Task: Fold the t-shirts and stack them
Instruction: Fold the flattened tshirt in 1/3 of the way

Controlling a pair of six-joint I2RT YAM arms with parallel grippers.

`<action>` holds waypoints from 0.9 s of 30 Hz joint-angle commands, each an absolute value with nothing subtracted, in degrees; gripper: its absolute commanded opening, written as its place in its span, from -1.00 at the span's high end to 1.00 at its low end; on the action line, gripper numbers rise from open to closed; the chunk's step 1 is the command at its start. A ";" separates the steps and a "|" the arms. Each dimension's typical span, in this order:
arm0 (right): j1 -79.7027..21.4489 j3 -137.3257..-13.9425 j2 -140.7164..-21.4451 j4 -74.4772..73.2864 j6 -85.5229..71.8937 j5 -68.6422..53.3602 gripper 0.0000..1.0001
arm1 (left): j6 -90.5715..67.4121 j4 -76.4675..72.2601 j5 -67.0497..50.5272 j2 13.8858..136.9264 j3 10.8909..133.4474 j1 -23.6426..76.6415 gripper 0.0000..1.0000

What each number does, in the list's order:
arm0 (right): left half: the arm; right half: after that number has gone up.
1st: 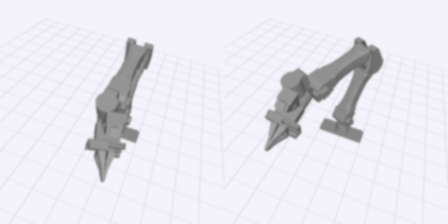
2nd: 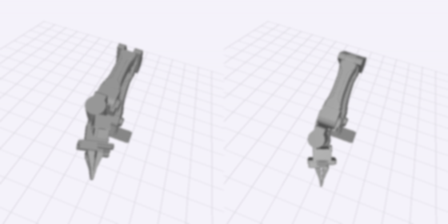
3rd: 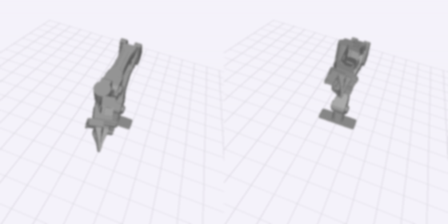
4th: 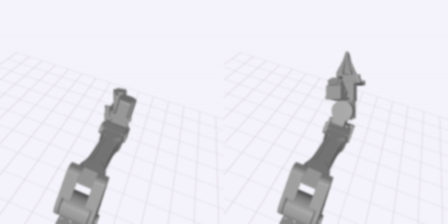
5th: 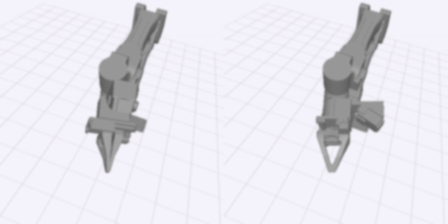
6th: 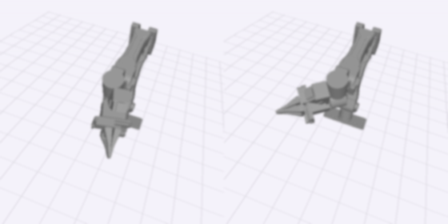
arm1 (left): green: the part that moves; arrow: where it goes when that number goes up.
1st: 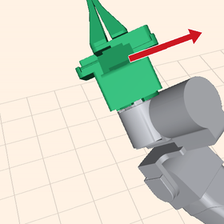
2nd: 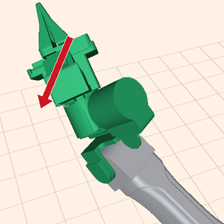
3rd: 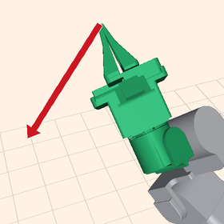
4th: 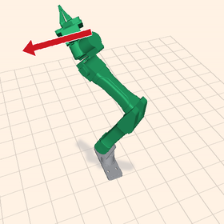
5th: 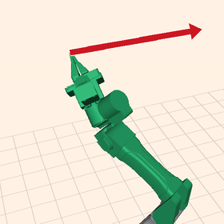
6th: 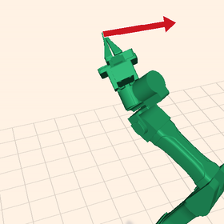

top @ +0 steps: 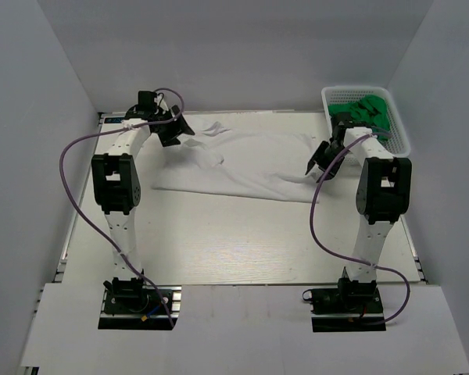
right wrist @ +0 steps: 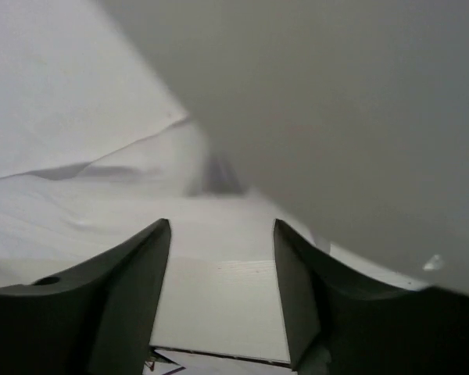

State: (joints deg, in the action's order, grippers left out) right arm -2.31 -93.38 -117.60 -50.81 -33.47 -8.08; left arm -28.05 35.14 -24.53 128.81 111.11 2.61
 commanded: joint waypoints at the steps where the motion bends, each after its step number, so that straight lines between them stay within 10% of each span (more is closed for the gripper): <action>1: -2.55 -96.59 -116.46 -49.04 -34.63 -5.89 -0.27 | -27.77 34.01 -24.26 128.58 117.31 2.37 -0.99; 14: -5.89 -84.04 -100.99 -37.19 -33.14 -5.09 -0.81 | -27.25 33.32 -25.29 117.27 104.70 4.22 -1.00; 27: -9.49 -79.91 -107.83 -22.25 -32.96 -13.02 -0.81 | -31.29 27.86 -24.87 115.22 86.05 4.22 -1.00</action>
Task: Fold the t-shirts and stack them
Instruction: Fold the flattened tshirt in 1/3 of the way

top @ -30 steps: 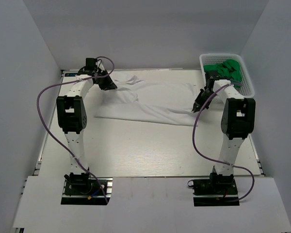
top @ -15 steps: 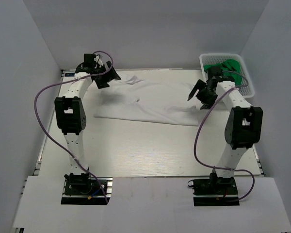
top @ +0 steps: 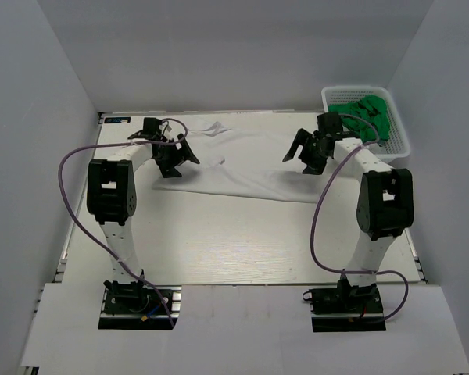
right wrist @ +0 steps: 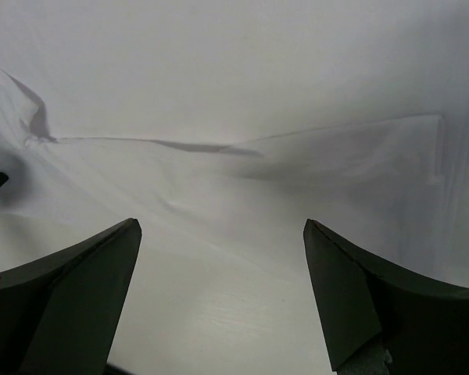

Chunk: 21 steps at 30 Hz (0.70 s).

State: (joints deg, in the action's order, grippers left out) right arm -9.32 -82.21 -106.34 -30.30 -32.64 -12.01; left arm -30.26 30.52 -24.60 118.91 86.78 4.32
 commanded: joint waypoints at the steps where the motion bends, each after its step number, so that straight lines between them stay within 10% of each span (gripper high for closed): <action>1: -9.58 -79.20 -108.19 -20.93 -32.87 -11.79 -0.81 | -31.29 27.86 -24.87 115.75 86.04 4.22 -1.00; 21: -11.78 -60.48 -105.92 -12.48 -29.36 -10.72 -0.81 | -32.96 30.49 -19.25 100.21 61.90 3.16 -1.00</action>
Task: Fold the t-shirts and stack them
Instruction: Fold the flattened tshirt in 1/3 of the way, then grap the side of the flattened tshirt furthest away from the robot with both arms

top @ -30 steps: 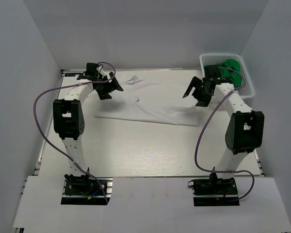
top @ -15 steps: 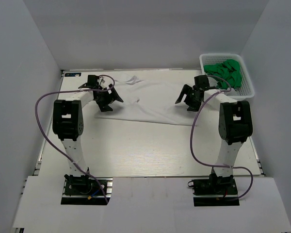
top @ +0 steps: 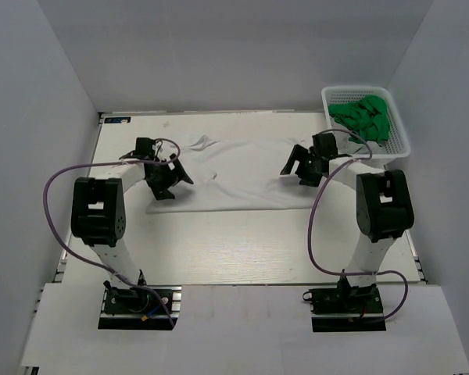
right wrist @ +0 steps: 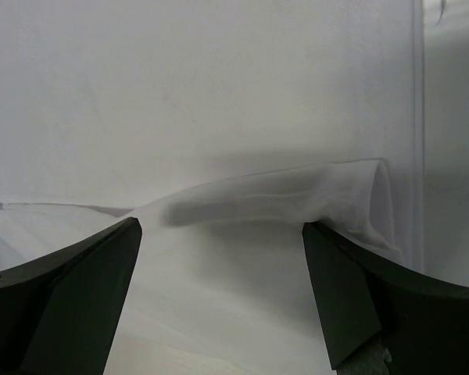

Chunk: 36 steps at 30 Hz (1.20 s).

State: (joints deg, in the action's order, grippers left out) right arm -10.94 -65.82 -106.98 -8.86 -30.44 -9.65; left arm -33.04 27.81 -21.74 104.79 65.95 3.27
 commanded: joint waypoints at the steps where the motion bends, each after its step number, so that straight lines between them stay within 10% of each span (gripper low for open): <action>1: -11.95 -59.60 -104.26 -13.09 -29.01 -10.55 -0.81 | -32.96 32.50 -19.25 98.46 61.01 3.16 -1.00; 15: -15.91 -49.56 -82.35 -24.69 -24.52 -14.32 -0.81 | -35.86 42.89 -8.88 75.15 55.97 3.16 -1.00; 36: -14.68 -78.92 -98.78 -30.50 -22.41 -13.53 -0.81 | -28.21 44.04 -8.78 124.70 107.22 2.55 -1.00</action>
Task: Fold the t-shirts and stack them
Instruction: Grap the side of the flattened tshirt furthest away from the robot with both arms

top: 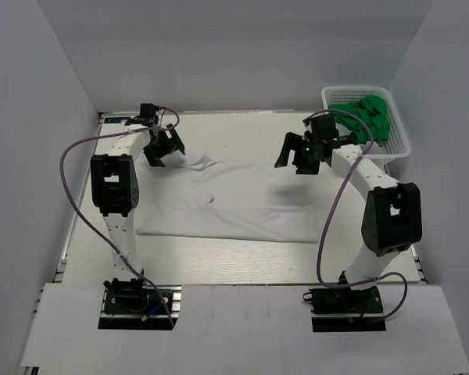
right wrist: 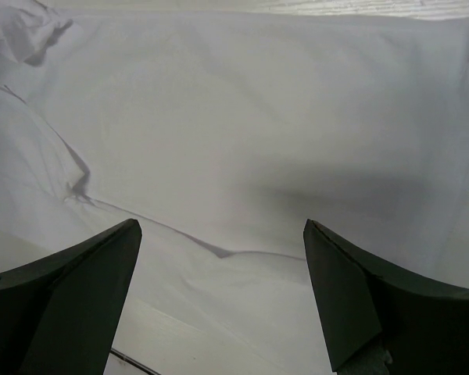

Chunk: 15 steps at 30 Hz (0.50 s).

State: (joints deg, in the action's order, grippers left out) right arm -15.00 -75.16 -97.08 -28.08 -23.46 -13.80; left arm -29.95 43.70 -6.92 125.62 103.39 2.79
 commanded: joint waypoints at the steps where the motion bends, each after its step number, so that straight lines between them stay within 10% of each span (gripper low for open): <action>1: -14.33 -79.27 -99.49 -31.11 -22.50 -13.71 -0.81 | -27.69 43.34 -9.83 125.24 107.23 2.55 -1.00; 15: -13.10 -80.33 -102.04 -33.49 -22.06 -14.68 -0.81 | -28.74 40.43 -17.23 128.32 105.47 2.55 -0.74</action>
State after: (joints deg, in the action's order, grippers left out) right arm -13.54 -78.35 -102.50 -32.36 -23.09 -13.74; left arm -28.49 42.19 -14.04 129.95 105.75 2.76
